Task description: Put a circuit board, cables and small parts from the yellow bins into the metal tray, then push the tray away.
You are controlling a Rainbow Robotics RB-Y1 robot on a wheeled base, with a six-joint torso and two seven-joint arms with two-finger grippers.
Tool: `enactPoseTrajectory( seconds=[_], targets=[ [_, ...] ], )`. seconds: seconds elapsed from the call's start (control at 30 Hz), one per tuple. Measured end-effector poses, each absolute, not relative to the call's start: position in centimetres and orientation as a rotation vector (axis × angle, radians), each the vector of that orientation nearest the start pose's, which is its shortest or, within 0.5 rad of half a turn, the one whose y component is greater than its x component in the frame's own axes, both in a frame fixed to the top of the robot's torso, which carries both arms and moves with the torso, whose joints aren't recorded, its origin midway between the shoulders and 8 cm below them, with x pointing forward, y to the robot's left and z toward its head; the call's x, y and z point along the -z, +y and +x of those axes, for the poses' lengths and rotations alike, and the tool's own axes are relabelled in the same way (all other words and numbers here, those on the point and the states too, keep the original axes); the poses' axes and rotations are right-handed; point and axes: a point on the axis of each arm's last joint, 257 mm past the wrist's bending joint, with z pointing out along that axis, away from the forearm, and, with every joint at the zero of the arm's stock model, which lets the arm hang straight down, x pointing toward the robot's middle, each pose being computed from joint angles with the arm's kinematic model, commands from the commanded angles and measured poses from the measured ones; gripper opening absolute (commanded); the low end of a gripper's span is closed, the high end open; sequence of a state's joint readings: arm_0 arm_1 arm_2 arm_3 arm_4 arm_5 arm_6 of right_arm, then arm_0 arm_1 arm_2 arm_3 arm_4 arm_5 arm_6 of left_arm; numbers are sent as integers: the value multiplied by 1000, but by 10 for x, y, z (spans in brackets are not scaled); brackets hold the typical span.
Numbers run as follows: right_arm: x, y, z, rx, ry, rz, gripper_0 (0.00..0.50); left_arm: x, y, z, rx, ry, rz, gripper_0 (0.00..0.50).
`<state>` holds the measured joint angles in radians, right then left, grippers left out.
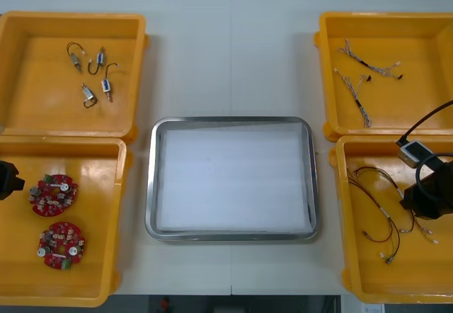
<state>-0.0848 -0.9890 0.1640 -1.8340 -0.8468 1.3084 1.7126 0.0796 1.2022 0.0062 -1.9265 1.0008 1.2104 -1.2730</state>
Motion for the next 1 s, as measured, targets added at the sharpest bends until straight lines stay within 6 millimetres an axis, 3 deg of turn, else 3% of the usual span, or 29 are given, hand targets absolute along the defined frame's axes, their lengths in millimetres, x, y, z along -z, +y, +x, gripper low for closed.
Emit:
enactPoseTrajectory(
  seconds=[0.53, 0.57, 0.6, 0.63, 0.67, 0.7, 0.77, 1.0],
  targets=[
    [316, -380, 397, 153, 2690, -661, 500, 273, 436, 392, -92, 2680, 94, 500],
    [316, -380, 397, 153, 2691, -660, 463, 273, 436, 392, -92, 2680, 94, 500],
    [316, -380, 397, 153, 2691, -660, 352, 273, 436, 392, -92, 2680, 93, 500],
    [316, -380, 397, 153, 2692, -660, 290, 273, 436, 392, -91, 2680, 93, 500],
    [315, -380, 397, 153, 2692, -660, 136, 273, 436, 392, -91, 2680, 93, 500],
    [315, -380, 397, 153, 2692, -660, 51, 273, 436, 392, -90, 2680, 93, 500],
    [315, -380, 397, 154, 2693, -660, 0, 272, 435, 392, -89, 2679, 95, 500],
    [316, -380, 396, 152, 2696, -660, 0, 274, 431, 393, -86, 2681, 110, 500]
  ],
)
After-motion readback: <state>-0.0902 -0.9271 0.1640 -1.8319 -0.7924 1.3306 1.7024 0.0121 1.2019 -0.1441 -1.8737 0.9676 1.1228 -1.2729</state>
